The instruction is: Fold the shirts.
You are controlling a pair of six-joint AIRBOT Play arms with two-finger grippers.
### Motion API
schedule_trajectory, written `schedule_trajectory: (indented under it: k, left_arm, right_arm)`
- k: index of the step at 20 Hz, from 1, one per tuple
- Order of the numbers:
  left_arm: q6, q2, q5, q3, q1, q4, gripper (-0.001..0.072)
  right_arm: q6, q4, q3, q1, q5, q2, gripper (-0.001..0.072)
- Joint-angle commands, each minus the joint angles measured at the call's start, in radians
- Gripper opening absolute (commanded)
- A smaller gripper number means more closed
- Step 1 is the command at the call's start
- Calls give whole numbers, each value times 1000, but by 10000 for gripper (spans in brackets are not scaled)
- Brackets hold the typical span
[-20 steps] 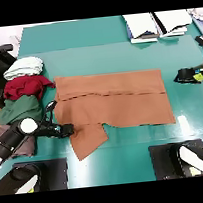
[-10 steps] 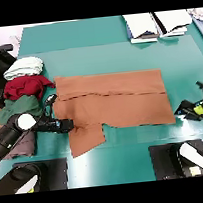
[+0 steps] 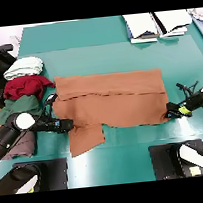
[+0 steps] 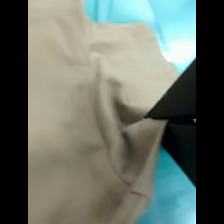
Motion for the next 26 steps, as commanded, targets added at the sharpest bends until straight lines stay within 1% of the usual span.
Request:
schedule_trajectory:
  k: [1, 4, 6, 7, 8, 10, 12, 13, 16, 18, 20, 22, 24, 26]
  left_arm:
    - [-10, 77, -116, 21, 0, 45, 21]
    - [-77, 203, -266, 21, 0, 71, 21]
    - [-132, 276, -365, 21, 0, 71, 22]
    - [-158, 306, -386, 21, 0, 71, 22]
    - [-173, 320, -377, 21, 0, 75, 22]
    - [-171, 310, -317, 31, 0, 86, 21]
    - [-167, 262, -237, 55, 0, 130, 21]
    - [-166, 224, -207, 78, 0, 172, 21]
    - [-125, 80, -119, 179, 1, 293, 21]
    - [-115, -27, -60, 259, 36, 357, 21]
    - [-99, -140, 17, 337, 123, 355, 22]
    - [-47, -231, 77, 390, 187, 340, 22]
    - [23, -324, 102, 440, 209, 299, 22]
    - [74, -394, 130, 460, 209, 241, 23]
  right_arm:
    - [8, -56, 65, 101, 102, 83, 13]
    - [21, -153, 95, 119, 197, 213, 13]
    - [21, -177, 97, 103, 243, 295, 13]
    - [22, -178, 97, 90, 249, 329, 13]
    - [26, -177, 98, 76, 243, 356, 13]
    - [35, -171, 119, 61, 232, 366, 13]
    - [37, -162, 168, 66, 202, 317, 12]
    - [40, -162, 206, 85, 178, 272, 12]
    - [66, -163, 335, 152, 96, 119, 12]
    - [81, -162, 431, 177, 72, 0, 12]
    - [81, -162, 521, 192, 71, -113, 12]
    - [81, -162, 599, 205, 71, -210, 12]
    - [80, -145, 664, 208, 71, -290, 13]
    - [80, -83, 716, 204, 68, -355, 13]
